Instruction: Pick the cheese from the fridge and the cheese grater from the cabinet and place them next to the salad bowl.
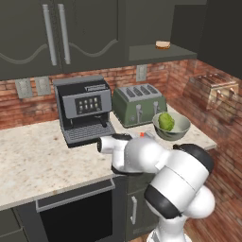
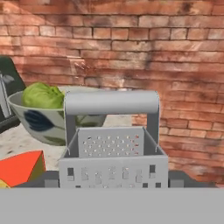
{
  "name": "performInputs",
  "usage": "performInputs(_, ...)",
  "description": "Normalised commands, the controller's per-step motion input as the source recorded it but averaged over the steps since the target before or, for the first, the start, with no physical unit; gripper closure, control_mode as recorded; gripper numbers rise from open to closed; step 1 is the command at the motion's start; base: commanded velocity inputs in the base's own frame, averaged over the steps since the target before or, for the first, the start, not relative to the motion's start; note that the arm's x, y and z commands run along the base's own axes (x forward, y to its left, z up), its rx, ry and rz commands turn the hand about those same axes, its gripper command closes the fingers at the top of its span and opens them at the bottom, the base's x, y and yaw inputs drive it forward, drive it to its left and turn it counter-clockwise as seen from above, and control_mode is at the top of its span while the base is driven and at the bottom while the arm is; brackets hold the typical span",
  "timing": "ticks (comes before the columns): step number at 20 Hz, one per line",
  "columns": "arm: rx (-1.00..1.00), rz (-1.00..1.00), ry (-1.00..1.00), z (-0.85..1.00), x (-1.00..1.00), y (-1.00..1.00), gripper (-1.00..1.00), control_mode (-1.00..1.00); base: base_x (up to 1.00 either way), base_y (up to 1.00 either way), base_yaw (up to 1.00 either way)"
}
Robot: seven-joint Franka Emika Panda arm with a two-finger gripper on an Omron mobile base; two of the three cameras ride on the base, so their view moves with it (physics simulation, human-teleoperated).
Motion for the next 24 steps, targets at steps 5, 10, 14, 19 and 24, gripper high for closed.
performInputs(5, -0.09, 0.00, 0.12, 0.00, 0.06, -0.17, 1.00, -1.00, 0.00, 0.00, 0.00)
performInputs(10, -0.12, 0.00, 0.06, -0.01, 0.17, -0.20, 1.00, -1.00, 0.00, 0.00, 0.00)
performInputs(14, -0.08, 0.00, -0.02, -0.02, 0.01, -0.12, 1.00, -1.00, 0.00, 0.00, 0.00)
performInputs(19, -0.03, 0.00, -0.11, -0.07, 0.01, -0.04, 1.00, -1.00, 0.00, 0.00, 0.00)
performInputs(24, 0.01, 0.00, -0.11, -0.04, 0.00, -0.05, 1.00, -1.00, 0.00, 0.00, 0.00)
